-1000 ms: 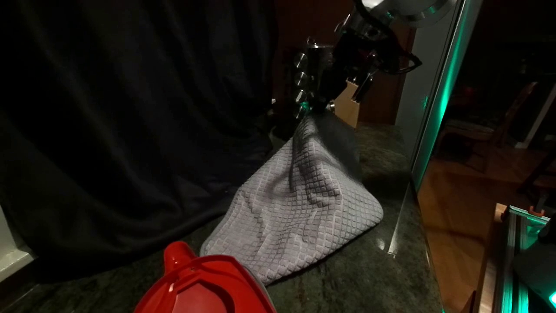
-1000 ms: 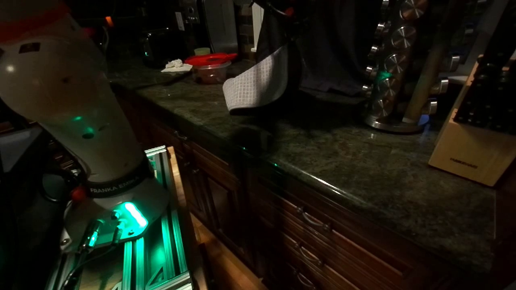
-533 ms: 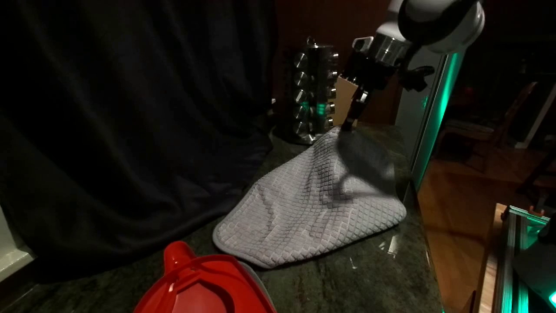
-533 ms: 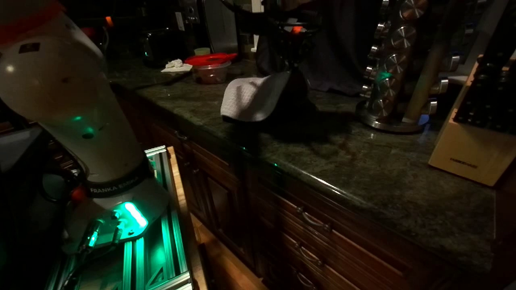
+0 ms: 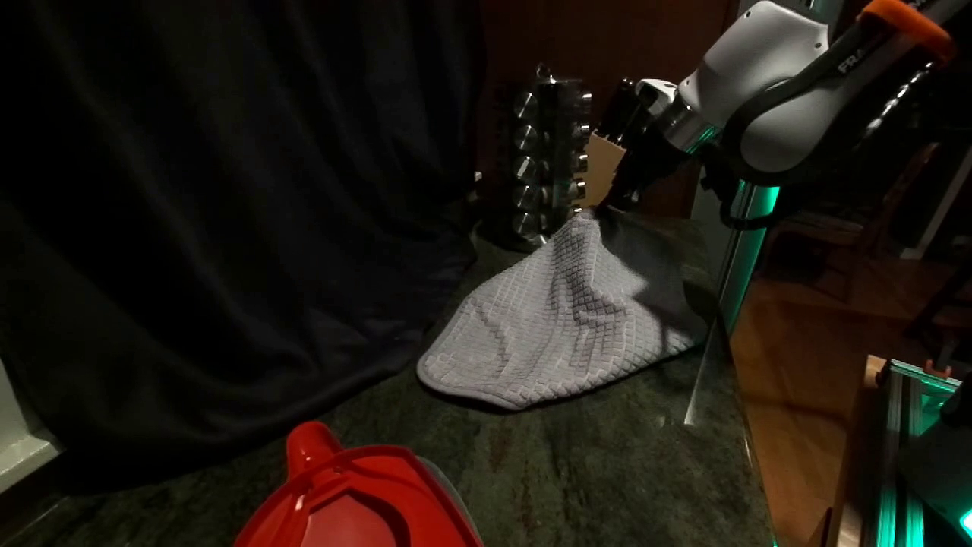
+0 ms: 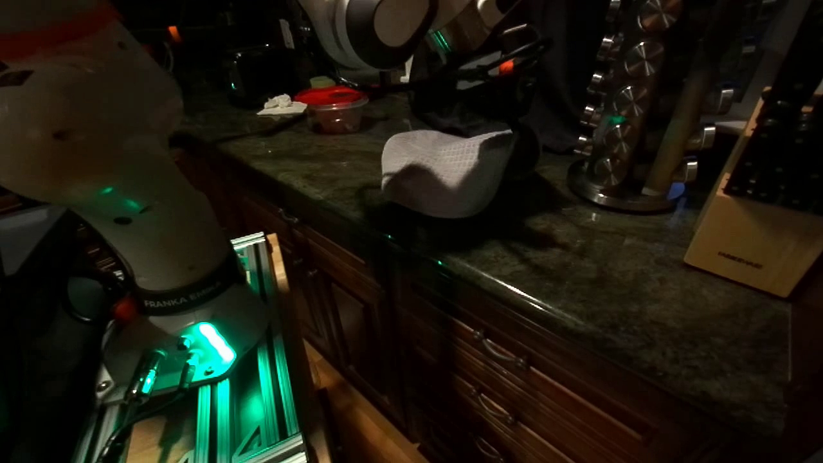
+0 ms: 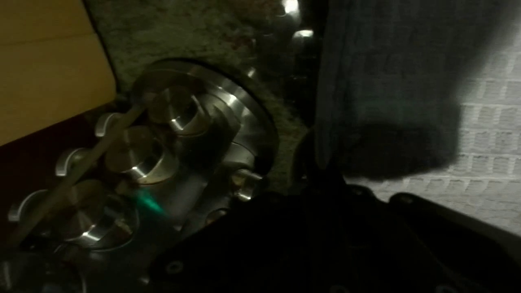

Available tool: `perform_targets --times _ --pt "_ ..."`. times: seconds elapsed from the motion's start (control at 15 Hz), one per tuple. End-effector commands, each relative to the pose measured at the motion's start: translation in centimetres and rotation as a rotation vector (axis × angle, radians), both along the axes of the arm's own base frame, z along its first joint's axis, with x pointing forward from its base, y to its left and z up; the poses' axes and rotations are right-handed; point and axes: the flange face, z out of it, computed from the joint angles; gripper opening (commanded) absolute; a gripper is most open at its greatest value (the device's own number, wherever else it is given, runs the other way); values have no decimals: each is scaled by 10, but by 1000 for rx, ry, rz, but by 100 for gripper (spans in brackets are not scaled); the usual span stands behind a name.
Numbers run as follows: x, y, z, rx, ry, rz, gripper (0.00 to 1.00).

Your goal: Move the kitchen towel to the right

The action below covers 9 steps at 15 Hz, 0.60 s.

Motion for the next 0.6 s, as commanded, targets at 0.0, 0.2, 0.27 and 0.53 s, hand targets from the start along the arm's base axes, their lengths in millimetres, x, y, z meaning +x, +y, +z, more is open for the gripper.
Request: perform_targets --times 0.0,0.2,0.27,0.53 --pt "-1 -29 -22 -94 31 19 1" --pt "-3 -37 -36 -135 86 20 1" --pt "-3 -37 -36 -147 89 22 1" --pt "-2 -25 -42 -172 98 46 1"
